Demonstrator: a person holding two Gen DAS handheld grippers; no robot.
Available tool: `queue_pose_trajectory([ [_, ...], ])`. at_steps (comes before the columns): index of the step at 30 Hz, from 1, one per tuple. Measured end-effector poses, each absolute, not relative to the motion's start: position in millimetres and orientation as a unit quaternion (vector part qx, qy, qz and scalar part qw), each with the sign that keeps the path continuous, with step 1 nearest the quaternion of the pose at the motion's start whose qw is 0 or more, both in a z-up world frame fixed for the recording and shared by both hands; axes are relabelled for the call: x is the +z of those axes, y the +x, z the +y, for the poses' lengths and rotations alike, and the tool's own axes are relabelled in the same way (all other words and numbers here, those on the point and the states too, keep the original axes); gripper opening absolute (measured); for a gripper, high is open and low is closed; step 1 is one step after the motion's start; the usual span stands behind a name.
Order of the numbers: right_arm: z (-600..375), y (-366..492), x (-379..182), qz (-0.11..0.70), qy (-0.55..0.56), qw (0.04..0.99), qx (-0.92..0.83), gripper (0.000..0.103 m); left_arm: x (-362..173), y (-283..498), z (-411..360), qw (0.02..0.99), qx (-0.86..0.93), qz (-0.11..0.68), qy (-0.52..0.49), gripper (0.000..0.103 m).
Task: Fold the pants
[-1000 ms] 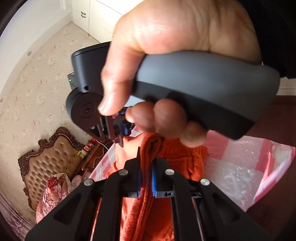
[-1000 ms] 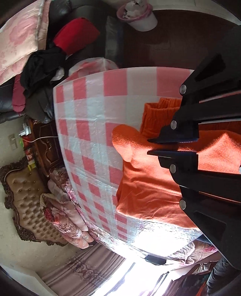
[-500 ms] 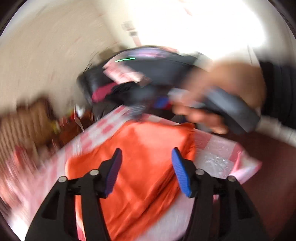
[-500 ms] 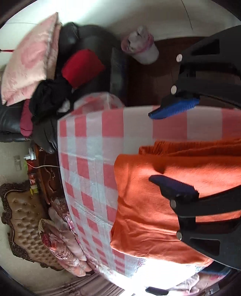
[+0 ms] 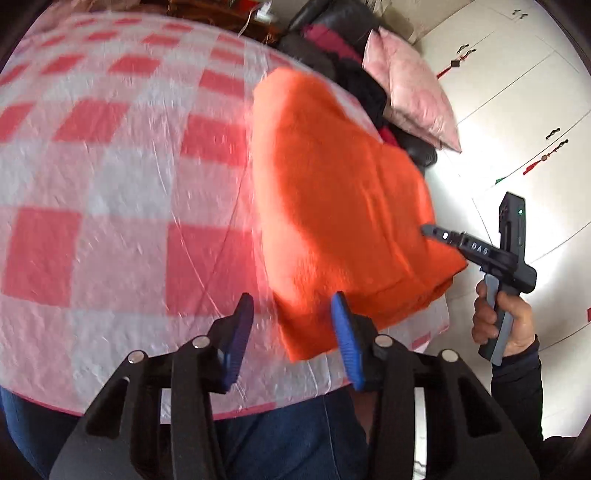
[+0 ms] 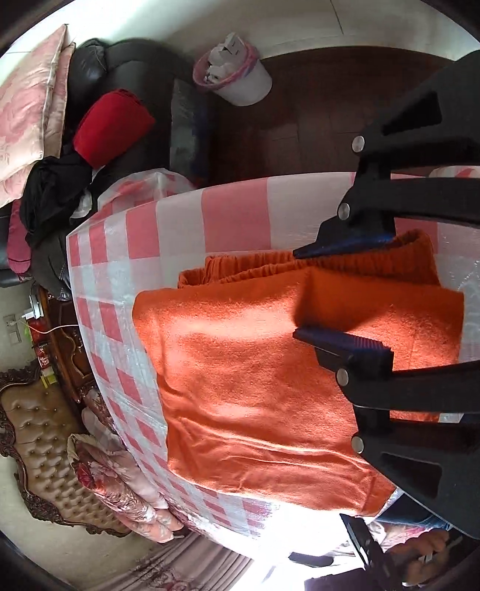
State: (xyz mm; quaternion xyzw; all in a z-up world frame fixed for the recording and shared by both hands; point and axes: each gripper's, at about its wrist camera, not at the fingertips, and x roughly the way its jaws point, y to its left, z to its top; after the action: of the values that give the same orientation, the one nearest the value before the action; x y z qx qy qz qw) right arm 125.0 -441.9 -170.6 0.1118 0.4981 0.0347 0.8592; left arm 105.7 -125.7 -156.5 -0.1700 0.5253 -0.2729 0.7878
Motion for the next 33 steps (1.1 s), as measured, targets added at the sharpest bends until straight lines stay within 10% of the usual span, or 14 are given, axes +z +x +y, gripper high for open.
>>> queue_pose_trajectory([
  [4, -437, 120, -169, 0.505, 0.122, 0.854, 0.026, 0.034, -156, 119, -123, 0.788, -0.285, 0.523, -0.155, 0.013],
  [12, -424, 98, -151, 0.487, 0.095, 0.868, -0.031, 0.035, -135, 126, -110, 0.833, -0.265, 0.472, -0.112, 0.025],
  [17, -410, 94, -105, 0.398, 0.119, 0.907, -0.066, 0.082, -83, 146, -141, 0.905, -0.279, 0.321, 0.019, 0.026],
  [33, -381, 212, -181, 0.45, 0.086, 0.883, -0.098, 0.083, -159, 317, -224, 0.864, -0.273, 0.414, 0.087, 0.002],
])
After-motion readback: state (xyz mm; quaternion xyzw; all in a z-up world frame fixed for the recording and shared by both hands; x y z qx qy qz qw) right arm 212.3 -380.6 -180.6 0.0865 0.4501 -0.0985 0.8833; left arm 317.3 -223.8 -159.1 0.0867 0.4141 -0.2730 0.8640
